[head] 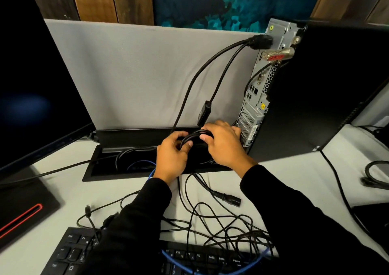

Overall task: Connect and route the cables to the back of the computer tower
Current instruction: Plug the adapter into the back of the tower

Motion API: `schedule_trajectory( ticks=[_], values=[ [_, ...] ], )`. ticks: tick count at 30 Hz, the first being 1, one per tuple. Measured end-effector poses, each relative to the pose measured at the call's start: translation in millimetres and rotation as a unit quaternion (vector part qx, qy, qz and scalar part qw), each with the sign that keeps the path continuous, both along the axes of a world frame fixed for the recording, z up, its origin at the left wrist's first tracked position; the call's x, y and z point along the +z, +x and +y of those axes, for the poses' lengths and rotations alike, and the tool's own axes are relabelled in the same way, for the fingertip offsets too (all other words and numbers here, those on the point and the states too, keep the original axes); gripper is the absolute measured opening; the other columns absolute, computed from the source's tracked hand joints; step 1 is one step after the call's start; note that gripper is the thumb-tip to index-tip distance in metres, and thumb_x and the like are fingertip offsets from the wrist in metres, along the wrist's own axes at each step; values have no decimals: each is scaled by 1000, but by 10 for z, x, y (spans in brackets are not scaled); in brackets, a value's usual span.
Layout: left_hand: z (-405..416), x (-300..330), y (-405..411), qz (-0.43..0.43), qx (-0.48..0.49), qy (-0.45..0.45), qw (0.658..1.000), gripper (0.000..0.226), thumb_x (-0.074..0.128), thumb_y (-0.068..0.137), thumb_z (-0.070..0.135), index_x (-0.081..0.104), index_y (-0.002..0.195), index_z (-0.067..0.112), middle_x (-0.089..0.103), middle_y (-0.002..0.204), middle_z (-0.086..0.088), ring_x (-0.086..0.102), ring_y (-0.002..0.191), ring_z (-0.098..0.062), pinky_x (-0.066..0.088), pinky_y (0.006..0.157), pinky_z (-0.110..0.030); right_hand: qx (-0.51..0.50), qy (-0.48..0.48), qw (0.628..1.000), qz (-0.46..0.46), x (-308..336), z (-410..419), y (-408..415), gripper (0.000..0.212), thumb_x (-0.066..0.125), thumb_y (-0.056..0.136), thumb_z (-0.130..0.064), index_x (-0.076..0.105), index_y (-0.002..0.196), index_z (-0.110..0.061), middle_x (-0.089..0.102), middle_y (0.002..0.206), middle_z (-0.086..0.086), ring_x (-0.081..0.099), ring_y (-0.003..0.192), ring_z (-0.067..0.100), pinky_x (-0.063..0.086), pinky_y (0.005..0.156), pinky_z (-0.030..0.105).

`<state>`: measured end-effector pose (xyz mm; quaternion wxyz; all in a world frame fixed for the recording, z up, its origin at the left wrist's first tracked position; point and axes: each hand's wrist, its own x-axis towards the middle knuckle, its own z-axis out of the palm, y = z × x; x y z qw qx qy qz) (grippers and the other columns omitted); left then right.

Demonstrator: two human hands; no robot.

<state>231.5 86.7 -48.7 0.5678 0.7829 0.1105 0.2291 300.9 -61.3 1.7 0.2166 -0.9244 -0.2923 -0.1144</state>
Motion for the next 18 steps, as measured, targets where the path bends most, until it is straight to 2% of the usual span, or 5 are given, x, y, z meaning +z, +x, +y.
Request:
schedule_trajectory(
  ticks=[3, 8, 10, 14, 18],
  values=[
    [20, 22, -2, 29, -46, -14, 998, 15, 59, 102, 15, 71, 95, 20, 75, 85, -4, 72, 75, -20, 57, 69, -33, -9, -2, 1000, -11, -2, 14, -2, 14, 57, 101, -33, 66, 112, -30, 60, 104, -1, 52, 111, 22, 15, 78, 34],
    [65, 52, -21, 24, -103, -90, 990, 14, 54, 104, 9, 68, 101, 12, 69, 84, -6, 66, 73, -18, 56, 68, -30, 5, 12, 1000, -24, -9, 10, 12, 14, 60, 100, -31, 71, 108, -31, 64, 99, -2, 57, 104, 23, 27, 82, 35],
    [48, 60, -11, 20, -93, -83, 992, 13, 54, 105, 11, 66, 103, 16, 67, 85, -5, 68, 72, -19, 56, 67, -31, 25, 47, 998, -36, -17, -8, 19, 13, 65, 97, -28, 76, 105, -26, 67, 99, -1, 59, 98, 26, 38, 84, 35],
    [-35, 98, 11, 25, -35, -59, 997, 15, 52, 105, 15, 59, 112, 26, 68, 87, -3, 68, 64, -16, 54, 61, -24, 26, 172, 983, -59, -5, -26, -112, 15, 64, 97, -19, 78, 104, -18, 61, 91, -3, 58, 86, 18, 40, 78, 25],
    [-10, 121, -2, 24, -74, -143, 987, 28, 47, 103, 9, 64, 106, 31, 65, 83, -1, 59, 74, -16, 47, 69, -33, 28, 215, 974, 61, -32, -68, -246, 14, 58, 101, -15, 71, 101, -21, 65, 74, -9, 62, 69, 11, 50, 70, 28]
  ],
)
